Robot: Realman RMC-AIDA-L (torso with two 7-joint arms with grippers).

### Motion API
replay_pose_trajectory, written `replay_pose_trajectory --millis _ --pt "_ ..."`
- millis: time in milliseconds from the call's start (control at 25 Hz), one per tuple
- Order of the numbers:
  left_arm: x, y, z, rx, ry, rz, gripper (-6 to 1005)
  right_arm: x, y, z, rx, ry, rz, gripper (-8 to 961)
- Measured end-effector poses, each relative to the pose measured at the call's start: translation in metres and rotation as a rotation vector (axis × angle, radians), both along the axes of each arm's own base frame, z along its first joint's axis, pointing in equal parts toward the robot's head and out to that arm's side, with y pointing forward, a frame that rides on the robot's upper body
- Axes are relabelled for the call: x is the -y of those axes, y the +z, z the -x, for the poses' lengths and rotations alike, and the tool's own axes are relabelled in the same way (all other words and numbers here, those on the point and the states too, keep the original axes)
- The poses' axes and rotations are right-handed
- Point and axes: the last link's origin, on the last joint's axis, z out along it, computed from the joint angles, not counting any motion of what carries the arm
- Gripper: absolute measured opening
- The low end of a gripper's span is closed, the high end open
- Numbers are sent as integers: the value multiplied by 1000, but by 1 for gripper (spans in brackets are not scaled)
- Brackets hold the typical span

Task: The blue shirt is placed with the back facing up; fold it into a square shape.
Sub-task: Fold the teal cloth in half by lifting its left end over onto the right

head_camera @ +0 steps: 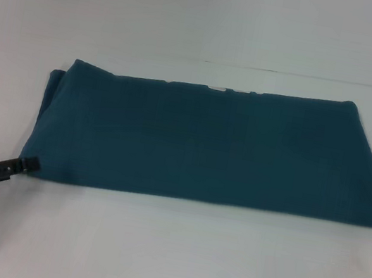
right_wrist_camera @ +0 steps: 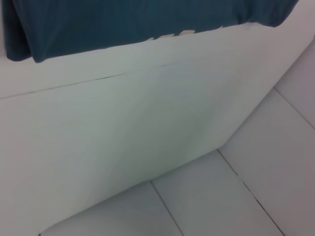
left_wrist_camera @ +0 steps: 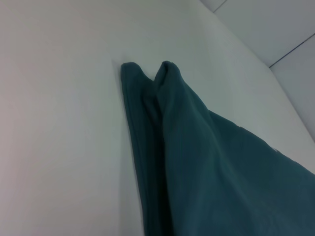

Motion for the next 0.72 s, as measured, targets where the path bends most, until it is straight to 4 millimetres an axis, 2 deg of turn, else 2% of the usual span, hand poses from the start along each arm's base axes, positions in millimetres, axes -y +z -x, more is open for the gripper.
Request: replay_pose_trajectory --millis 720 --pt "-12 -8 -3 -44 9 43 929 2 2 -3 -6 -13 -12 791"
